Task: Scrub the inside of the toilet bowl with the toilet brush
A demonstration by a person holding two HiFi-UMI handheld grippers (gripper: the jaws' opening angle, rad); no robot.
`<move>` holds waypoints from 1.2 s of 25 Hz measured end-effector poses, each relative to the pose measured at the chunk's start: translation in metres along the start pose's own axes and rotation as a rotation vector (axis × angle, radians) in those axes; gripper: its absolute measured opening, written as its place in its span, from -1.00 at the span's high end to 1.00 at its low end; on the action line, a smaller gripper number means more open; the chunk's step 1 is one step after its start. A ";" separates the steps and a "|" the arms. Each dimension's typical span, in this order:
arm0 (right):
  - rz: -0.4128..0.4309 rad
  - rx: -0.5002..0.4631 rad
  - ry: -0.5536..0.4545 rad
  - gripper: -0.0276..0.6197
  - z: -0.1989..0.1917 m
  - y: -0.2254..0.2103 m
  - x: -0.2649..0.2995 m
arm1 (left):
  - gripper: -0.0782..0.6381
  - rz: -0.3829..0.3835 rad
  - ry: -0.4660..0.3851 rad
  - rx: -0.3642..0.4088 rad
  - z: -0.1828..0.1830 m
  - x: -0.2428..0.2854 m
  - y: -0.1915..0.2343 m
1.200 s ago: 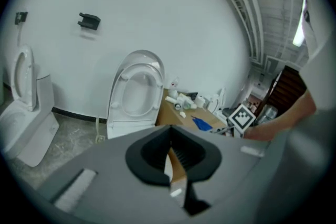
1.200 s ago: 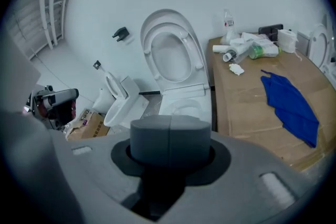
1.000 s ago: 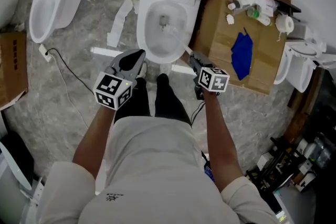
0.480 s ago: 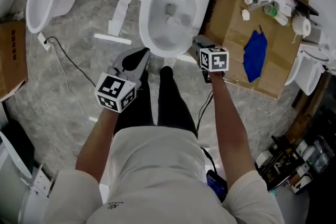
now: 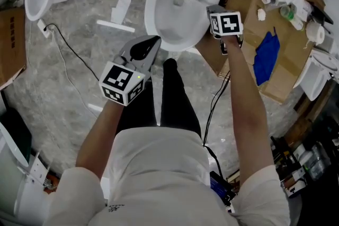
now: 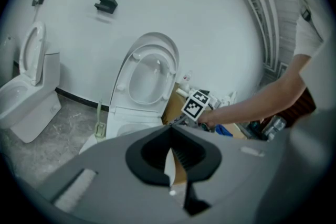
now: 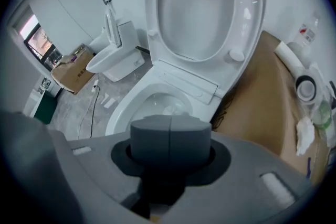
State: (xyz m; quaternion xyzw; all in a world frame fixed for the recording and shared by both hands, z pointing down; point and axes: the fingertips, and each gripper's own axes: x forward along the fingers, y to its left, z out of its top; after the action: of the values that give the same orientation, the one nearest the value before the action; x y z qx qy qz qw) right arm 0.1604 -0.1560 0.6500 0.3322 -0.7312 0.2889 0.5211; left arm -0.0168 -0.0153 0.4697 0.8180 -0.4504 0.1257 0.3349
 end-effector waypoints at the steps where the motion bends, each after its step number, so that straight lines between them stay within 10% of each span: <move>1: -0.001 -0.026 0.019 0.46 0.003 -0.001 0.006 | 0.80 0.002 -0.001 -0.003 0.000 0.001 0.002; 30: -0.063 -0.222 0.181 0.46 0.044 -0.042 0.053 | 0.80 -0.001 0.005 -0.054 0.000 0.024 0.048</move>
State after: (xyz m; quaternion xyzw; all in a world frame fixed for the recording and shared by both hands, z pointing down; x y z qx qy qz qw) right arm 0.1559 -0.2250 0.6907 0.2680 -0.6979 0.2181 0.6273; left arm -0.0422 -0.0485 0.5030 0.8085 -0.4523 0.1155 0.3582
